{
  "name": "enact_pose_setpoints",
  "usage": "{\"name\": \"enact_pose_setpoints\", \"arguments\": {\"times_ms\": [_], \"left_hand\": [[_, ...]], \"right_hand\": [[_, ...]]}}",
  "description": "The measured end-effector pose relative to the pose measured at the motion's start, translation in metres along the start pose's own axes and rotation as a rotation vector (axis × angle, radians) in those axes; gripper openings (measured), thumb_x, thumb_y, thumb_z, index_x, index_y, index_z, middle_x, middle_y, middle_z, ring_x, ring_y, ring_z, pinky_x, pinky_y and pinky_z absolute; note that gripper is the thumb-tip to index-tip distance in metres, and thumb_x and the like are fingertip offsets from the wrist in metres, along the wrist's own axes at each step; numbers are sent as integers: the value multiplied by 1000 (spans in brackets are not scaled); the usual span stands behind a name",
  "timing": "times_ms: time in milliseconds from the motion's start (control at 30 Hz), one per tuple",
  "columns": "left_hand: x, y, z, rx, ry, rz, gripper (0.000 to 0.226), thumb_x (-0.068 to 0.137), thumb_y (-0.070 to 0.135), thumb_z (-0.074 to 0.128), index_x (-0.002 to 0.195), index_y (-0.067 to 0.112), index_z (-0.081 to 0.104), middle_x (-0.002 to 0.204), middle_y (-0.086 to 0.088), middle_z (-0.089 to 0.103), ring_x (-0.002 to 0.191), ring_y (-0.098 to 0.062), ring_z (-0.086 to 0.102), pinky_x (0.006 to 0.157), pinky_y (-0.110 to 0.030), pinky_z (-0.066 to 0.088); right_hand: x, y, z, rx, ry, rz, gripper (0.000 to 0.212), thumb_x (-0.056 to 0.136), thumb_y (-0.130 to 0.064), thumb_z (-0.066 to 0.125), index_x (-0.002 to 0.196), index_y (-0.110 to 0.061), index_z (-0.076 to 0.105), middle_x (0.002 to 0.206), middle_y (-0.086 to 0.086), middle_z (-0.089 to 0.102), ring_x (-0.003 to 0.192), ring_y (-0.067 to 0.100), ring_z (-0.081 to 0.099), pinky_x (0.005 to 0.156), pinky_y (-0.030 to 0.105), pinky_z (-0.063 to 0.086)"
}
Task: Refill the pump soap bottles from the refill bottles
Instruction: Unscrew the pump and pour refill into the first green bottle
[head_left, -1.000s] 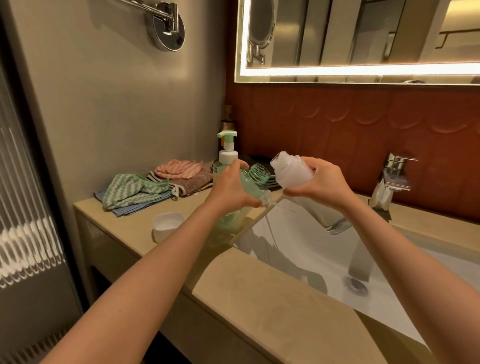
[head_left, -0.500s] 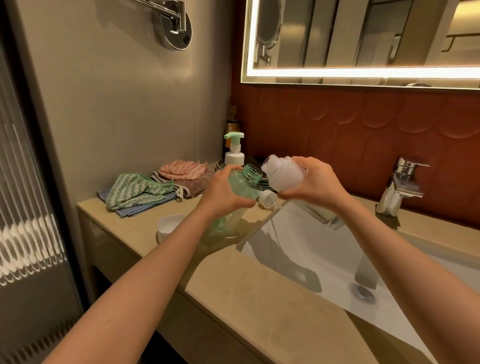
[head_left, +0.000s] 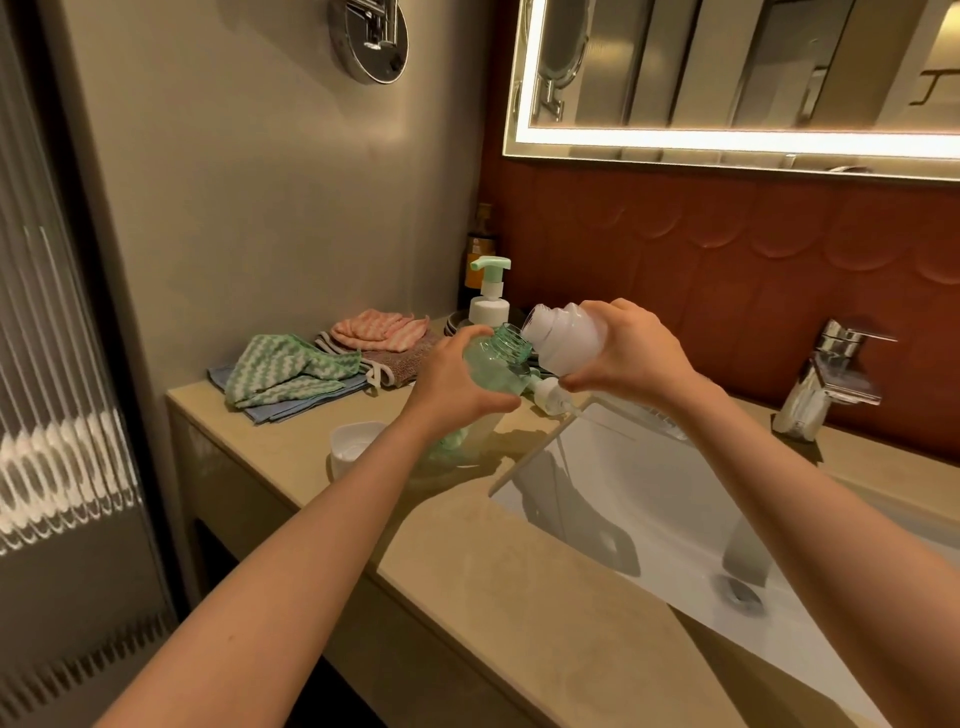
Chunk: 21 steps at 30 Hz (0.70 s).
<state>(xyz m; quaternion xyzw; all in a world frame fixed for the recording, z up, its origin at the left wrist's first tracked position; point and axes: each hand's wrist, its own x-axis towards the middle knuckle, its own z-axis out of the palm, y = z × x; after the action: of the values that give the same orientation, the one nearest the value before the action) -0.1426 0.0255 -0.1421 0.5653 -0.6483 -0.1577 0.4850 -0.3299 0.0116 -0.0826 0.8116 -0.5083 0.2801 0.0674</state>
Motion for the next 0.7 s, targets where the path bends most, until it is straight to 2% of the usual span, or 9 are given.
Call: {"name": "enact_pose_setpoints", "arguments": {"times_ms": [133,333,500,700], "left_hand": [[2,-4,0,-22,0,3,81,62,23,84,131,28,43,134,-1,46,119,-18,43,92,-30,39],[3,-7,0,-47,9,5,80,62,23,84,130,28,43,134,-1,46,117,-16,44,88,-26,37],[1,-9,-2,-92,8,-8,80,63,21,83,131,27,42,134,-1,45,115,-15,43,87,-27,38],[-2,-11,-4,-135,11,-45,81,65,22,83,133,28,40,135,-1,44,119,-19,45,96,-36,44]], "right_hand": [[4,-2,1,-38,-9,12,74,59,-36,81,125,-26,51,103,-1,51,92,15,43,82,36,44],[9,-5,-2,-131,-22,-8,82,61,-39,81,132,-25,45,112,2,52,106,23,48,84,37,38],[10,-10,-4,-157,-30,-24,83,62,-39,81,134,-23,43,116,4,51,108,23,46,86,37,37],[12,-18,-4,-169,-34,-38,81,65,-35,80,134,-21,42,117,5,50,109,24,45,87,39,36]]}}
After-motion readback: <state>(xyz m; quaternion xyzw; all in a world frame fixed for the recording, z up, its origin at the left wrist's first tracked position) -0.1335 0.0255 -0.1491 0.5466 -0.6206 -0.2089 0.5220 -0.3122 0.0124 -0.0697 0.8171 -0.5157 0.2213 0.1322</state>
